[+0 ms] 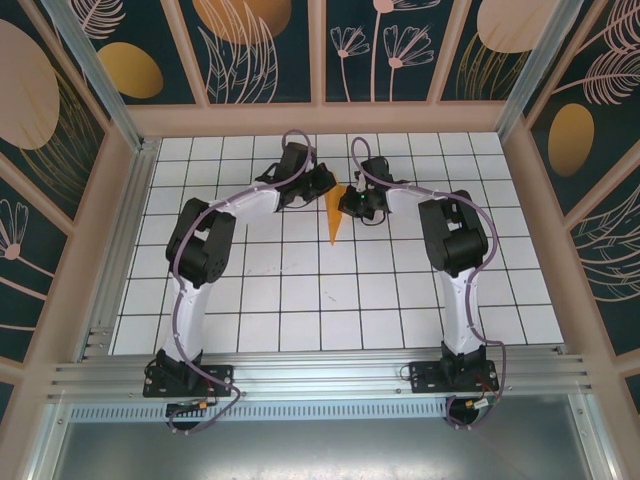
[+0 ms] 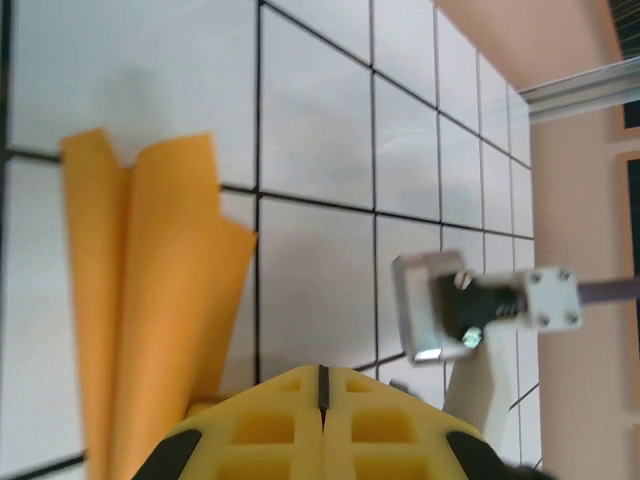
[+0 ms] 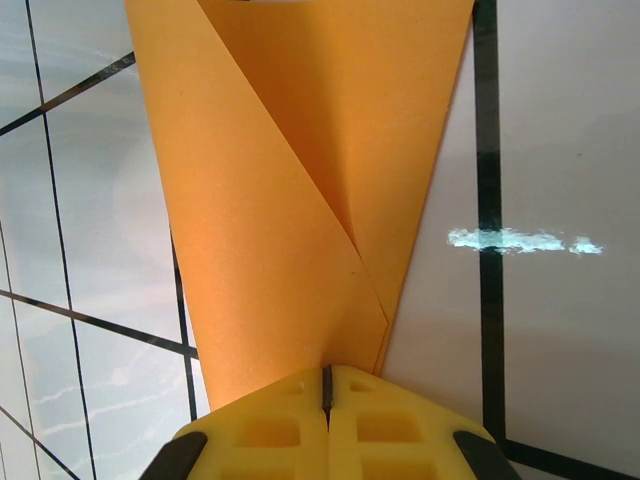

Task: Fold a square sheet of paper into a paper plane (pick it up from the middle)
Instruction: Fold the wing for the fifth time at the center of the table.

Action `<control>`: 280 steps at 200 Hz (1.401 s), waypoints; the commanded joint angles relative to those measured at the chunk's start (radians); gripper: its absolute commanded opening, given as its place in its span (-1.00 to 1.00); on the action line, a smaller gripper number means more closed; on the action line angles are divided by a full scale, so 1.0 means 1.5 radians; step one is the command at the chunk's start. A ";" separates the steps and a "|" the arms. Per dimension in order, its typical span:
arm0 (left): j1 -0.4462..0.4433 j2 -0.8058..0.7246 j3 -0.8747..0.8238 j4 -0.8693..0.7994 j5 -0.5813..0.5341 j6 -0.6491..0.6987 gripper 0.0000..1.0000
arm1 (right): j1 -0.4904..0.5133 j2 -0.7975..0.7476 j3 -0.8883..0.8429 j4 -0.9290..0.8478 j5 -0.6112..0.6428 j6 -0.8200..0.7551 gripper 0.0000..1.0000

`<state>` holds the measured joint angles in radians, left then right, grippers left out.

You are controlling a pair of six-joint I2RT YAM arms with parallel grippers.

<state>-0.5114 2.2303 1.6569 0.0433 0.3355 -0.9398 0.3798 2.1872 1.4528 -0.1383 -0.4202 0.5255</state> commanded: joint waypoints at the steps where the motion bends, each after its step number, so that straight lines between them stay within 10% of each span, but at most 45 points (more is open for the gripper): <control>1: -0.003 0.061 0.038 -0.018 0.020 0.009 -0.92 | -0.001 0.041 -0.015 -0.078 0.037 -0.016 -1.00; 280: 0.066 0.262 0.321 -0.190 -0.146 0.042 -0.80 | -0.011 0.062 -0.024 -0.122 0.053 -0.062 -1.00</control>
<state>-0.4782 2.5633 2.0747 -0.2237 0.1719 -0.8989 0.3779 2.1944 1.4578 -0.1390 -0.4236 0.4683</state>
